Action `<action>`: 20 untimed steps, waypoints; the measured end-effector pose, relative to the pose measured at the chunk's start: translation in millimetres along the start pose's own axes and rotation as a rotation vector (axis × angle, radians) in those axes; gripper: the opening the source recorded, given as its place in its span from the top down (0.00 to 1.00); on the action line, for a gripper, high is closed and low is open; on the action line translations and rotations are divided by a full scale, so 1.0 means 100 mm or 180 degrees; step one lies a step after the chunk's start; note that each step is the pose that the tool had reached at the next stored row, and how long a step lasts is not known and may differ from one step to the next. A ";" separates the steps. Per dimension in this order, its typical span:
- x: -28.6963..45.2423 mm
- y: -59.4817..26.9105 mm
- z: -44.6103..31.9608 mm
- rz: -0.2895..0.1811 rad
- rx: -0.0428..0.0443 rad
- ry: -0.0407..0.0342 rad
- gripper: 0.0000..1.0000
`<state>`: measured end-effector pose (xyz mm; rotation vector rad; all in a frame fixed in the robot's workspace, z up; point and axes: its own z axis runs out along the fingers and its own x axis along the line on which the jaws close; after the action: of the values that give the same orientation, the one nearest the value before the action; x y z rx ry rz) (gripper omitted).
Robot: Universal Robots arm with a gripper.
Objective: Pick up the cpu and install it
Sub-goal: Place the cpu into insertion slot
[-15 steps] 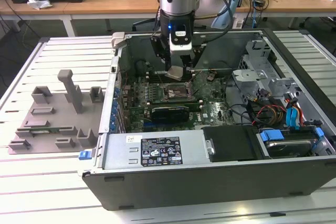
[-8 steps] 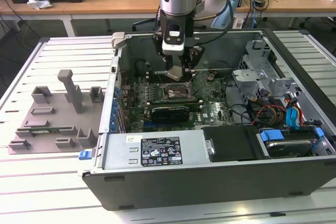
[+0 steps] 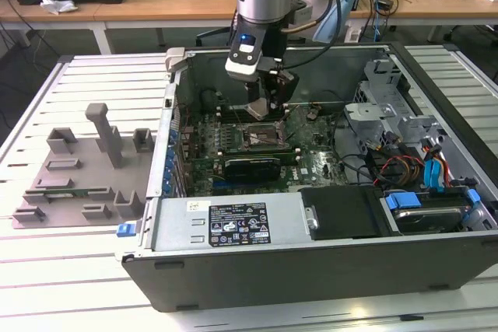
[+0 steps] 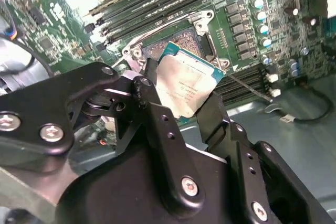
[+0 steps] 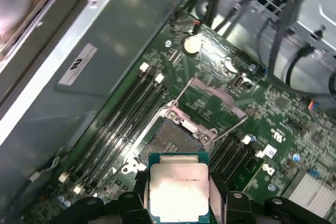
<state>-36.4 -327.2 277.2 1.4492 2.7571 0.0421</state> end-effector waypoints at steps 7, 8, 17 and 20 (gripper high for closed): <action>0.000 0.000 0.002 0.0520 0.0006 -0.0019 0.46; 0.000 0.000 0.002 0.0571 0.0006 -0.0021 0.46; 0.000 0.000 0.008 0.1142 0.0013 -0.0041 0.46; 0.000 0.000 0.011 0.1361 0.0015 -0.0050 0.46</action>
<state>-36.4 -327.2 276.1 1.9983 2.3827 0.0322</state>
